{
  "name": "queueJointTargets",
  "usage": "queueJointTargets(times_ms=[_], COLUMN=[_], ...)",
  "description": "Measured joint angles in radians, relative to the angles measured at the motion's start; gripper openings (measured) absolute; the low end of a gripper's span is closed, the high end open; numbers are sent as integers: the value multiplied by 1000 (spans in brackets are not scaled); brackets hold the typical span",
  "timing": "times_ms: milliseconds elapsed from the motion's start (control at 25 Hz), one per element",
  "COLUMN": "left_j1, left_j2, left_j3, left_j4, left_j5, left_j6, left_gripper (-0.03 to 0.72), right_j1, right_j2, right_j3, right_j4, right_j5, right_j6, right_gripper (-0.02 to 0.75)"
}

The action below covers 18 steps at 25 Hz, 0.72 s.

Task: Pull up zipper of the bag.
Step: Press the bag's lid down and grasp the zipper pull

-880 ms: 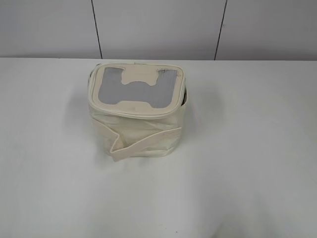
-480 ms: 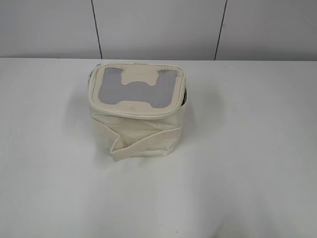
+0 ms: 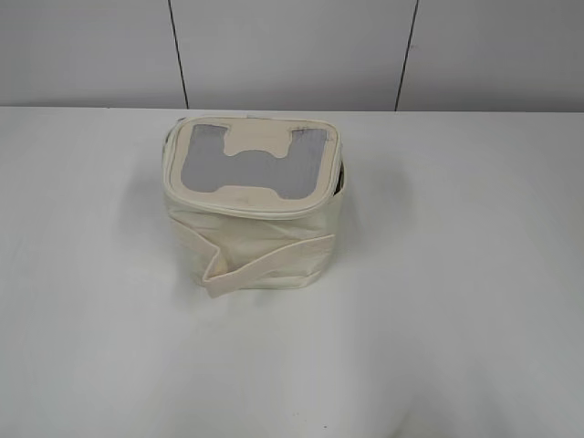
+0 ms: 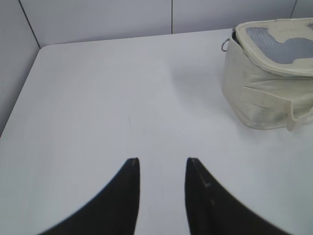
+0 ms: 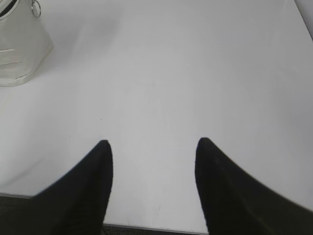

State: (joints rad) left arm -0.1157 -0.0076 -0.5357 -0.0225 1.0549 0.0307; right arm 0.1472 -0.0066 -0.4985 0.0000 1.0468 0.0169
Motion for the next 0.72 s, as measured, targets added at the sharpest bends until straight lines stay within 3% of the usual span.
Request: queueJointTargets(times_ms=[520, 720], left_j1=[0, 0], left_j2=[0, 0], left_j3=[0, 0], left_j4=[0, 0], left_j5=[0, 0], left_j6=[0, 0], left_gripper=[239, 239], right_j1=[0, 8], right_j2=[39, 291], right_j3=[-14, -64], right_j4=[25, 287], right_j5=[-7, -178], right_j6=[-38, -266], right_gripper=[430, 431])
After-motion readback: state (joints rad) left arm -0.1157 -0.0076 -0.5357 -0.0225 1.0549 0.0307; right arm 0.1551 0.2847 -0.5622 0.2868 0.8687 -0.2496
